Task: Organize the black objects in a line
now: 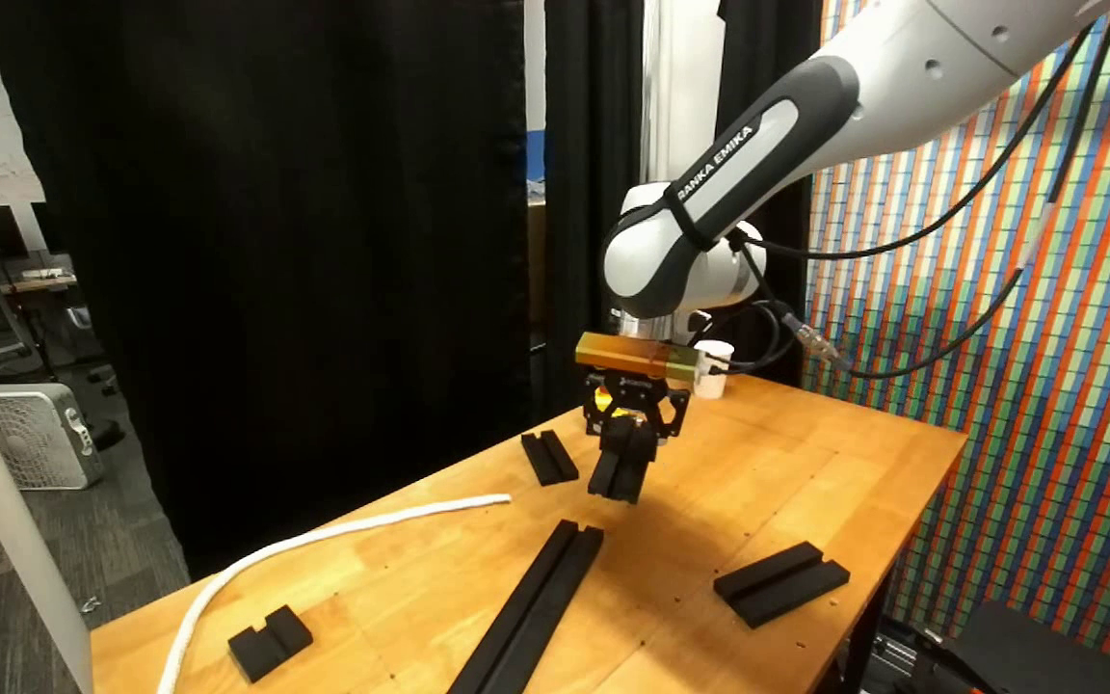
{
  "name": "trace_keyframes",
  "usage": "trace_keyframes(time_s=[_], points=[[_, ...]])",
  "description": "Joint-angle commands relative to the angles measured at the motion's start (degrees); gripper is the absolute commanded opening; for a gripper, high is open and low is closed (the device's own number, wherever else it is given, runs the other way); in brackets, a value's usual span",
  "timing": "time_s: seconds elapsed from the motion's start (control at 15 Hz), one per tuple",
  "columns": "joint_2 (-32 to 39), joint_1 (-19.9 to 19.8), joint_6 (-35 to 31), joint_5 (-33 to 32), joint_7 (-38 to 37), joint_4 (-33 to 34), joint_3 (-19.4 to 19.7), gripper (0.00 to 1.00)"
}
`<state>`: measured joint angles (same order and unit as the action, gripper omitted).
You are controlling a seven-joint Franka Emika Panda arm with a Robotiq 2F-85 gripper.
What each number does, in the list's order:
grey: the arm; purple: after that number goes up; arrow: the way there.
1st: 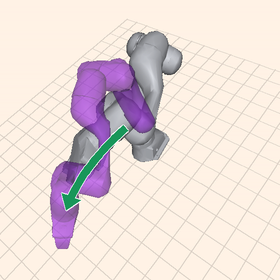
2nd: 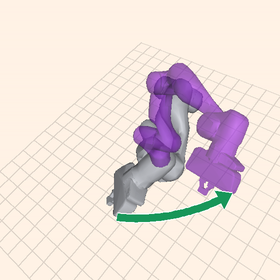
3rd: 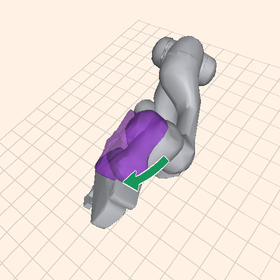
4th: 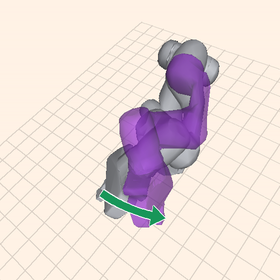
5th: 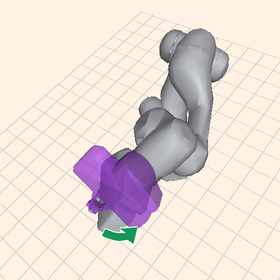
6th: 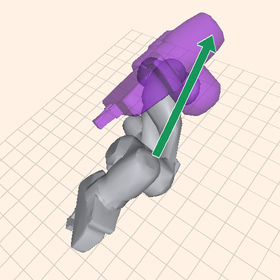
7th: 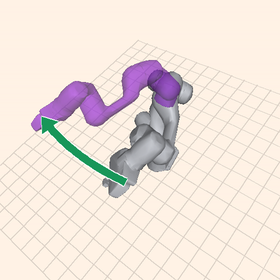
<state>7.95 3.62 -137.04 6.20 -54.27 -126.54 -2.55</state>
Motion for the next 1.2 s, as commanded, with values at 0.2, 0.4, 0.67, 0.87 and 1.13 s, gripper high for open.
trace_keyframes(time_s=[0.2, 0.4, 0.67, 0.87, 1.13], points=[[13.8, 1.2, 1.1, 1.7, -1.1, 15.4, 1.0, 0.45], [17.6, 1.5, 1.3, 2.4, -1.6, 18.6, 1.4, 0.45], [19.5, 1.5, 1.5, 3.0, -2.4, 19.8, 2.2, 0.45], [19.8, 1.2, 2.5, 3.2, -2.2, 19.7, 2.6, 0.45], [19.6, 0.9, 3.4, 3.7, -1.4, 19.2, 2.7, 0.45]])
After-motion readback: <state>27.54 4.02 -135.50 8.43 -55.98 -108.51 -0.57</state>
